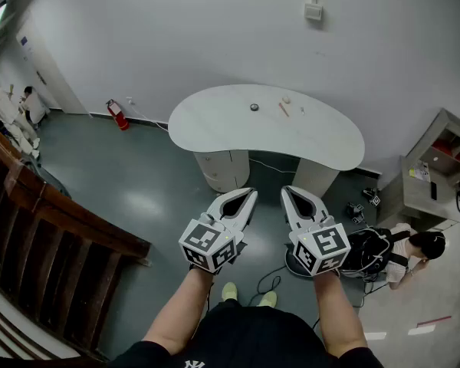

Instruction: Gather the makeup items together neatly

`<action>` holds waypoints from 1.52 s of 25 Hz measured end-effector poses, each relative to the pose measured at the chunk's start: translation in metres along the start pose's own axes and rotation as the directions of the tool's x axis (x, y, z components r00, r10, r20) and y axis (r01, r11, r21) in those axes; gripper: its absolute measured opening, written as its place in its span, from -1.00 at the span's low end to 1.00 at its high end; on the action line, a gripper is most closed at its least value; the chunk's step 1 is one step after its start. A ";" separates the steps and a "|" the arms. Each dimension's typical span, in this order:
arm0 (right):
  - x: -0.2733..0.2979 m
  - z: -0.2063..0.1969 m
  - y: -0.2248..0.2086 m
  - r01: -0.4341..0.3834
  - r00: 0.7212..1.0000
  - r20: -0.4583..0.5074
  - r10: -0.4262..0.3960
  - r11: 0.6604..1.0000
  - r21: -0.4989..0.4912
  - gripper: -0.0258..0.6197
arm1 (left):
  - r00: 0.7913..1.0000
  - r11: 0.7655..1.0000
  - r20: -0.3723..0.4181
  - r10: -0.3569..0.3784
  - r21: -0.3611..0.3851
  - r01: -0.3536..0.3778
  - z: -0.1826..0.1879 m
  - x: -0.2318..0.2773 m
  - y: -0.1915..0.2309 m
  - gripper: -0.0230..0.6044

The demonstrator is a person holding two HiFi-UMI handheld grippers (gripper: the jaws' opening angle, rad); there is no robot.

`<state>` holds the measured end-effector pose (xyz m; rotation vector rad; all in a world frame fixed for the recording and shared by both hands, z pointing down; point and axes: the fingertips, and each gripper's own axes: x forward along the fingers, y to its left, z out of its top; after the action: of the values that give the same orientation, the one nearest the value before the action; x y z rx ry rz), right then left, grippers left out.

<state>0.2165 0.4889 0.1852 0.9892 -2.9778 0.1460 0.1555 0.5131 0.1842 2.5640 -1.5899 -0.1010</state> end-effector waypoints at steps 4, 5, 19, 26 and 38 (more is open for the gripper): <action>-0.009 0.001 -0.006 -0.004 1.000 0.008 0.003 1.000 0.022 -0.88 | 1.000 1.000 -0.001 0.002 0.006 -0.002 -0.001 0.006 -0.009 -0.90; -0.011 0.001 -0.008 -0.005 1.000 0.010 0.005 1.000 0.027 -0.88 | 1.000 1.000 -0.001 0.002 0.007 -0.002 0.000 0.007 -0.012 -0.90; -0.029 -0.003 -0.019 -0.040 0.999 0.030 0.038 0.997 0.073 -0.88 | 0.997 0.998 -0.018 0.069 -0.006 -0.069 -0.009 0.007 -0.024 -0.90; -0.009 -0.010 -0.022 -0.042 0.999 0.013 0.041 0.996 0.082 -0.87 | 0.998 0.998 -0.024 0.063 -0.002 -0.063 -0.014 0.019 -0.009 -0.90; 0.100 -0.018 -0.040 0.002 0.999 -0.034 0.000 0.997 0.072 -0.87 | 0.999 1.000 -0.044 0.020 0.002 -0.020 -0.013 0.069 0.095 -0.90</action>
<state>0.1601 0.3988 0.2097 0.9845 -2.9605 0.2696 0.1036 0.4104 0.2106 2.5329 -1.6002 -0.0407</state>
